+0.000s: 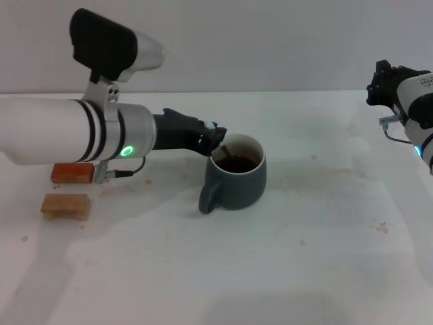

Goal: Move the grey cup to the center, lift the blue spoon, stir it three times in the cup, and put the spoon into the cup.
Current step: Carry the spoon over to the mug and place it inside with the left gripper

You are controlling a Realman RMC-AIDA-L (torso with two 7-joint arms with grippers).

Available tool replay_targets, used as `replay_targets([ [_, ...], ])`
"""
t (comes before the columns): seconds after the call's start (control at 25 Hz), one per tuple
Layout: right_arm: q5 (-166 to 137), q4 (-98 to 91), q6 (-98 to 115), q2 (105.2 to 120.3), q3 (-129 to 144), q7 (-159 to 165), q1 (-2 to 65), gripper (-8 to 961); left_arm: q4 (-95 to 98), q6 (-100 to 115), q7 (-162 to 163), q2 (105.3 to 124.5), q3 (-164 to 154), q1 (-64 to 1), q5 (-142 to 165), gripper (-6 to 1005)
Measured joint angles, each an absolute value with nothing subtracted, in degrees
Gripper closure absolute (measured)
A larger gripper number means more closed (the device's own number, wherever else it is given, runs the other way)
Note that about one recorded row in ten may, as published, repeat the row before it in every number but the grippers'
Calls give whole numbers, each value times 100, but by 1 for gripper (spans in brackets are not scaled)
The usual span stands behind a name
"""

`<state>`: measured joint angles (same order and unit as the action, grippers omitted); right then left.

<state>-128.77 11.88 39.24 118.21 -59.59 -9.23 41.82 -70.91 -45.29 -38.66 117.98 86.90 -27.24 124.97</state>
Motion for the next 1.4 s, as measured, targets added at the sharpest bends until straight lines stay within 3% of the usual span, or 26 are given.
replay_targets([
  [0.52,-12958,1196,3922,11821,-5950,-921,4183,947,-7868,-4856,-3524,11825,8601,-2072,12712,810],
  [1.4,-12964,1195,3938,11821,-5965,-904,4195,946,-7552,-4418,-3588,11806,8336,-2120,12035,802],
])
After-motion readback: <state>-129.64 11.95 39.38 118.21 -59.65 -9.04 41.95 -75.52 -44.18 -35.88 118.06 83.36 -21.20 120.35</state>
